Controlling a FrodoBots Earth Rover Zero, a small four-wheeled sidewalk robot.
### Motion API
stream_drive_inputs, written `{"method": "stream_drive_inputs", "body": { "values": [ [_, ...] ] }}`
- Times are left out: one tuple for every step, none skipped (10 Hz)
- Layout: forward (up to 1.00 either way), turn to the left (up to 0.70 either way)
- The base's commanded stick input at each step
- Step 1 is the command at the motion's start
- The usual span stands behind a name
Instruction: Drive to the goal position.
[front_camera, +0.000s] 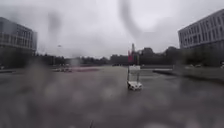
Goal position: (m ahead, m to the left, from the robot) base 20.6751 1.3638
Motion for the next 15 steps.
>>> {"method": "stream_drive_inputs", "body": {
  "values": [
    [1.0,0.0],
    [1.0,0.0],
    [1.0,0.0],
    [1.0,0.0],
    [1.0,0.0],
    [1.0,0.0],
    [1.0,0.0],
    [1.0,0.0],
    [1.0,0.0],
    [1.0,0.0],
    [1.0,0.0],
    [1.0,0.0],
    [1.0,0.0],
    [1.0,0.0],
    [1.0,0.0]
  ]
}}
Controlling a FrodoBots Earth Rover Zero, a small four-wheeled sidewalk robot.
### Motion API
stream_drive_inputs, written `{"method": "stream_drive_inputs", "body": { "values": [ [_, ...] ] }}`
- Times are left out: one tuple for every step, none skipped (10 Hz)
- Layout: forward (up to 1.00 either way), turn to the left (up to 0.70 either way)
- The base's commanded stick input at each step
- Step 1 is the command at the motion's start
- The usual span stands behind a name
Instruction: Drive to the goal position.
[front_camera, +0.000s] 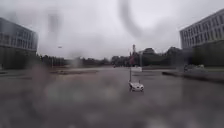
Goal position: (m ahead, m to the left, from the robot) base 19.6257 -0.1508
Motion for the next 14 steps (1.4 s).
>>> {"method": "stream_drive_inputs", "body": {
  "values": [
    [1.0,0.0],
    [1.0,0.0],
    [1.0,0.0],
    [1.0,0.0],
    [1.0,0.0],
    [1.0,0.0],
    [1.0,0.0],
    [1.0,0.0],
    [1.0,0.0],
    [1.0,0.0],
    [1.0,-0.18],
    [1.0,-0.27],
    [1.0,-0.27],
    [1.0,-0.27]
  ]
}}
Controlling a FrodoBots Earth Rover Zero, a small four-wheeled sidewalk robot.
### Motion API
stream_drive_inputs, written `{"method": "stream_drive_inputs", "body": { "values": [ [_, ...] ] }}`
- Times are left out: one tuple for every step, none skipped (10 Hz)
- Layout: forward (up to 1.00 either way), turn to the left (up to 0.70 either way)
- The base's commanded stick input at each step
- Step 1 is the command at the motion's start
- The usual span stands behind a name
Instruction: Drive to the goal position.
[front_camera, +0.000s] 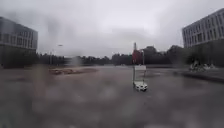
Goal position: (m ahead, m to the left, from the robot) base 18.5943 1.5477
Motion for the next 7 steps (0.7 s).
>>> {"method": "stream_drive_inputs", "body": {
  "values": [
    [1.0,-0.27],
    [1.0,-0.27],
    [1.0,-0.27],
    [1.0,-0.27],
    [1.0,-0.27],
    [1.0,-0.27],
    [1.0,-0.27]
  ]
}}
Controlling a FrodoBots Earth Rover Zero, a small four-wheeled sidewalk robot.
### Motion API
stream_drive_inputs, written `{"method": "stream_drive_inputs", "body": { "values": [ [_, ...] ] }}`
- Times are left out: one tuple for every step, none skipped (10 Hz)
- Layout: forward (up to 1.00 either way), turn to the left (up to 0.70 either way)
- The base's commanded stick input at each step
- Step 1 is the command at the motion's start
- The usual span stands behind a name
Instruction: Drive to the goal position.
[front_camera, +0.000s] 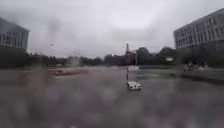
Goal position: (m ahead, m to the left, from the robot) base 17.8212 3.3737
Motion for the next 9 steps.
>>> {"method": "stream_drive_inputs", "body": {
  "values": [
    [1.0,-0.27],
    [1.0,-0.21],
    [1.0,-0.03],
    [1.0,0.0],
    [1.0,0.0],
    [1.0,0.0],
    [1.0,0.0],
    [1.0,0.0],
    [1.0,0.0]
  ]
}}
